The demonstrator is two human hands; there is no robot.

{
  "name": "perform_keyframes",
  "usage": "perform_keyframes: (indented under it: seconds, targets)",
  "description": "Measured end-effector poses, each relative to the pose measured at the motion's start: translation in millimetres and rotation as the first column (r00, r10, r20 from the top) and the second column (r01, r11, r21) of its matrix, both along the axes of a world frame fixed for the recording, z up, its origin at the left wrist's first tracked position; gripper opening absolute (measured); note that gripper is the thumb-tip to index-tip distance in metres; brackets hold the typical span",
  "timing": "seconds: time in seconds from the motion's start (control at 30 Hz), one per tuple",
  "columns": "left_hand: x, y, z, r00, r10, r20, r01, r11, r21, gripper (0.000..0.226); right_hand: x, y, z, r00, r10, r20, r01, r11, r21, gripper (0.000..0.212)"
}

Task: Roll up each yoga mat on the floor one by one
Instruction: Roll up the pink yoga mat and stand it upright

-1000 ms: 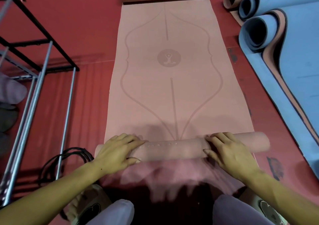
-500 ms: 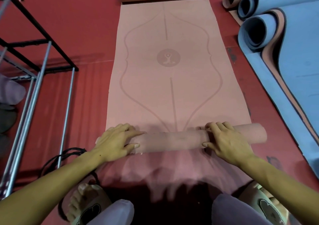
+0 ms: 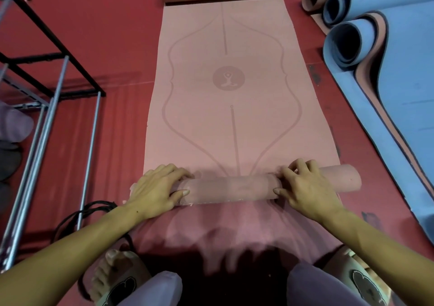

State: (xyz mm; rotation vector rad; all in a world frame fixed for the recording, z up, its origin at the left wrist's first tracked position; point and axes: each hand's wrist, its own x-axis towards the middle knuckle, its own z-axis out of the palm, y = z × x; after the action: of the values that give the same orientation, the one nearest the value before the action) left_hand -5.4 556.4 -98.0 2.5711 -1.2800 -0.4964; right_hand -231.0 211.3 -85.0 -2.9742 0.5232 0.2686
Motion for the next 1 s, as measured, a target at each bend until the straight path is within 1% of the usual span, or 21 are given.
perform_keyframes:
  seconds: [0.07,0.2,0.3,0.37,0.43,0.5,0.63,0.73,0.8,0.87,0.93,1.0]
  targets:
    - [-2,0,0,0.999,0.000,0.044,0.001,1.000,-0.025,0.040,0,1,-1,0.999,0.010,0.030,-0.010,1.000,-0.014,0.043]
    - [-3,0,-1,0.984,0.008,0.180,0.001,0.999,-0.050,0.036,1,2,-3,0.994,0.035,0.104,-0.030,0.998,-0.050,0.036]
    - [-5,-2,2,0.980,-0.002,0.201,0.004,1.000,-0.008,0.039,2,4,-3,0.990,0.023,0.136,-0.016,0.998,-0.053,0.040]
    - [-8,-4,5,0.980,-0.014,0.200,0.008,0.999,0.032,0.043,1,3,-5,0.988,0.034,0.148,-0.026,0.998,-0.055,0.036]
    - [-12,-9,9,0.977,-0.012,0.211,-0.001,0.998,0.065,0.053,-1,0,-7,0.985,0.051,0.162,-0.046,0.998,-0.034,0.035]
    - [-16,-13,14,0.975,0.010,0.223,-0.031,0.995,0.091,0.063,-2,-2,-8,0.985,0.046,0.167,-0.049,0.999,0.016,0.043]
    - [-18,-18,19,0.974,0.033,0.226,-0.056,0.993,0.099,0.069,0,1,-4,0.990,0.034,0.134,-0.042,0.998,0.055,0.074]
    - [-14,-15,13,0.967,-0.023,0.254,-0.015,0.989,0.147,0.076,2,2,-2,0.996,0.024,0.089,-0.024,1.000,0.006,0.092]
    - [-10,-12,6,0.944,-0.111,0.311,0.051,0.980,0.193,0.079,3,1,-3,0.998,0.012,0.059,-0.011,1.000,-0.025,0.094]
    - [-6,-11,0,0.919,-0.175,0.354,0.093,0.967,0.236,0.080,5,-1,-4,0.999,0.013,0.037,-0.013,1.000,-0.020,0.093]
    - [-3,-12,-2,0.916,-0.181,0.358,0.095,0.965,0.243,0.080,8,-3,-5,0.999,0.034,0.015,-0.034,0.999,-0.013,0.090]
    - [1,-12,-2,0.940,-0.147,0.308,0.083,0.973,0.213,0.079,9,-7,-7,0.998,0.050,0.038,-0.050,0.999,-0.009,0.083]
